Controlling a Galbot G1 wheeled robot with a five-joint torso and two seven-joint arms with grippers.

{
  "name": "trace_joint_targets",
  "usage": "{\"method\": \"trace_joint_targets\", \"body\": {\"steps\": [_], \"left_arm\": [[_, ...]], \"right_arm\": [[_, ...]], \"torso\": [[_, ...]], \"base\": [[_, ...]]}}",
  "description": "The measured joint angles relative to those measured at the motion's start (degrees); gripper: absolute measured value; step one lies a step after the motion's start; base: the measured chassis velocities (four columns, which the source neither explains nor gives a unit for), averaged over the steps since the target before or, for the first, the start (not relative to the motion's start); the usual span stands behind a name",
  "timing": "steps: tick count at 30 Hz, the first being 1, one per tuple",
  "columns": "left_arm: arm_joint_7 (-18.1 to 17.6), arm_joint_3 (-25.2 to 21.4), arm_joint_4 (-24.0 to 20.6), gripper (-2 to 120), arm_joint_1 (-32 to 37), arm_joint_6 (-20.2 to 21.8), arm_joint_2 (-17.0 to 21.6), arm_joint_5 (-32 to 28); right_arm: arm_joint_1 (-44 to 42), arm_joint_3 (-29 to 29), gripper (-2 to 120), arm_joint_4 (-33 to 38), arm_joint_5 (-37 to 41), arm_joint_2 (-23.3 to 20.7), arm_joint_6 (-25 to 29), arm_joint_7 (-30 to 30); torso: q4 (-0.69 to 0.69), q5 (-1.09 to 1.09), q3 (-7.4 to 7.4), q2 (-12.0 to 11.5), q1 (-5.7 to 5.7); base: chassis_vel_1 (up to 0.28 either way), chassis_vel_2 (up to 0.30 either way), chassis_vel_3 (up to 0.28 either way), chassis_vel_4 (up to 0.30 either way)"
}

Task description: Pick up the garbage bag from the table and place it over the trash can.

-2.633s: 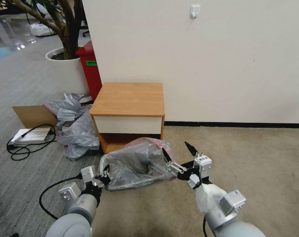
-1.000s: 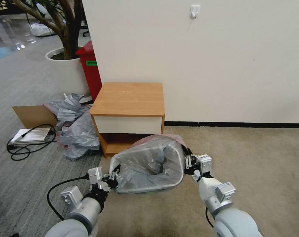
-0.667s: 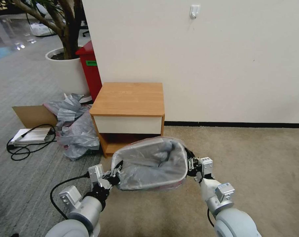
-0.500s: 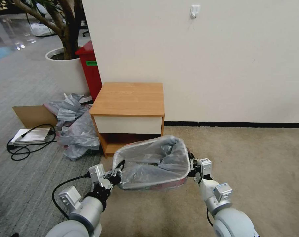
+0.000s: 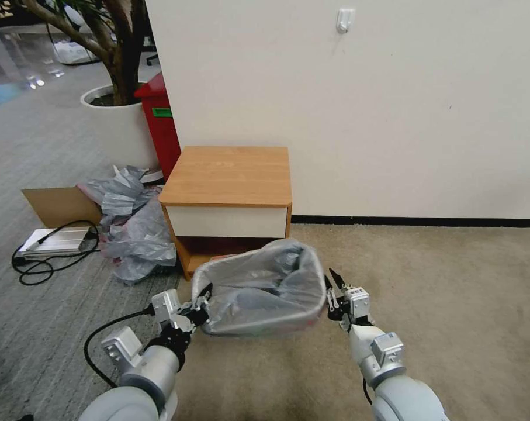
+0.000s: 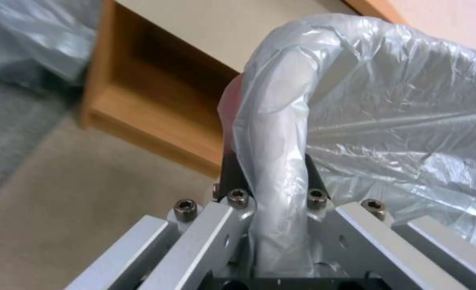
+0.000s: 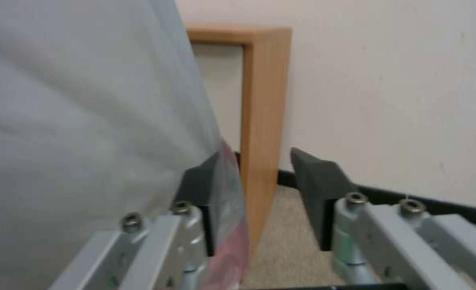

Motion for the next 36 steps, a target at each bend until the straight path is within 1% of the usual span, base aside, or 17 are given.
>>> {"method": "trace_joint_targets", "body": {"steps": [2, 4, 5, 7, 11, 13, 16, 18, 20, 22, 23, 24, 26, 29, 32, 35, 36], "left_arm": [[-0.4, 0.0, 0.2, 3, -0.2, 0.0, 0.0, 0.6], [-1.0, -0.1, 0.6, 3, -0.3, 0.1, -0.1, 2.2], [-1.3, 0.1, 0.9, 3, -0.2, 0.2, -0.1, 4.3], [-1.3, 0.3, 1.0, 3, -0.1, 0.2, 0.0, 6.0], [0.5, 2.0, 1.8, 3, 0.4, 0.1, 1.7, 16.0], [1.1, 2.5, 2.0, 3, 0.4, 0.0, 2.2, 18.4], [2.6, 4.4, 2.3, 3, 0.2, -0.5, 3.6, 25.3], [3.0, 4.9, 2.5, 3, 0.1, -0.7, 3.9, 26.9], [4.2, 7.0, 3.7, 3, 0.0, -2.3, 4.3, 33.1], [4.5, 7.6, 4.0, 3, 0.0, -2.7, 4.3, 34.7], [5.1, 9.5, 4.6, 3, 0.3, -3.4, 4.3, 37.5], [5.2, 10.5, 4.8, 3, 0.5, -3.7, 4.2, 38.7], [5.3, 11.2, 4.9, 3, 0.7, -3.9, 4.0, 39.7], [5.9, 13.6, 5.5, 3, 1.1, -5.0, 3.1, 44.2], [5.9, 14.7, 5.6, 3, 1.1, -5.2, 2.7, 45.1], [6.1, 16.5, 5.9, 3, 1.3, -5.5, 2.2, 47.3], [6.1, 16.5, 5.9, 3, 1.3, -5.5, 2.2, 47.3]], "right_arm": [[-0.4, 0.3, 43, 0.8, -0.1, 0.1, 0.1, -0.2], [-1.1, 1.0, 50, 2.0, -0.2, 0.2, 0.5, -0.3], [-1.5, 2.0, 58, 3.4, -0.1, 0.4, 1.3, -0.2], [-1.5, 2.6, 61, 4.5, 0.2, 0.5, 1.9, -0.1], [-0.3, 2.8, 80, 10.4, 1.7, -1.3, 4.7, -1.8], [-0.1, 2.1, 81, 11.4, 1.5, -2.1, 4.7, -2.6], [1.5, -3.0, 72, 14.7, -1.1, -6.8, 1.8, -6.6], [2.1, -4.5, 69, 14.8, -1.9, -8.2, 0.7, -7.3], [5.5, -9.4, 57, 13.7, -5.1, -12.1, -2.7, -9.6], [6.4, -10.4, 55, 13.3, -5.4, -12.8, -3.4, -9.9], [8.9, -13.0, 47, 12.3, -5.8, -14.5, -6.1, -10.2], [10.2, -14.4, 44, 11.5, -5.9, -15.1, -7.9, -10.3], [11.2, -15.3, 41, 10.9, -5.9, -15.6, -9.2, -10.3], [14.8, -19.1, 25, 8.6, -5.1, -16.2, -15.3, -10.6], [16.1, -20.5, 19, 7.3, -5.2, -16.2, -17.5, -10.8], [18.6, -22.0, 3, 4.7, -5.8, -16.2, -22.2, -12.1], [18.6, -22.0, 3, 4.7, -5.8, -16.2, -22.2, -12.1]], "torso": [[0.00, 0.00, 0.00, 0.0, 0.00], [0.00, 0.00, 0.00, 0.0, 0.00], [0.00, 0.01, 0.00, 0.0, 0.00], [0.00, 0.01, 0.00, 0.0, 0.00], [0.00, 0.00, 0.00, 0.0, 0.00], [0.00, 0.00, 0.00, 0.0, 0.00], [0.00, 0.00, 0.00, 0.0, 0.00], [0.00, 0.00, 0.00, 0.0, 0.00], [0.00, 0.02, 0.00, 0.0, 0.00], [0.00, 0.01, 0.00, 0.0, 0.00], [0.01, 0.01, 0.00, 0.0, 0.00], [0.01, 0.02, 0.00, 0.0, 0.00], [0.00, 0.02, 0.00, 0.0, 0.00], [0.00, 0.02, 0.00, 0.0, 0.00], [0.00, 0.01, 0.00, 0.0, 0.00], [-0.01, 0.01, 0.00, 0.0, 0.00], [-0.01, 0.01, 0.00, 0.0, 0.00]], "base": [[0.000, 0.000, 0.000, 0.000], [0.000, 0.000, 0.000, 0.000], [0.000, 0.000, 0.000, 0.000], [0.000, 0.000, 0.000, 0.000], [0.000, 0.000, 0.000, 0.000], [0.000, 0.000, 0.000, 0.000], [0.000, 0.000, 0.000, 0.000], [0.000, 0.000, 0.000, 0.000], [0.000, 0.000, 0.000, 0.000], [0.000, 0.000, 0.000, 0.000], [0.000, 0.000, 0.000, 0.000], [0.000, 0.000, 0.000, 0.000], [0.000, 0.000, 0.000, 0.000], [0.000, 0.000, 0.000, 0.000], [0.000, 0.000, 0.000, 0.000], [0.000, 0.000, 0.000, 0.000], [0.000, 0.000, 0.000, 0.000]]}}
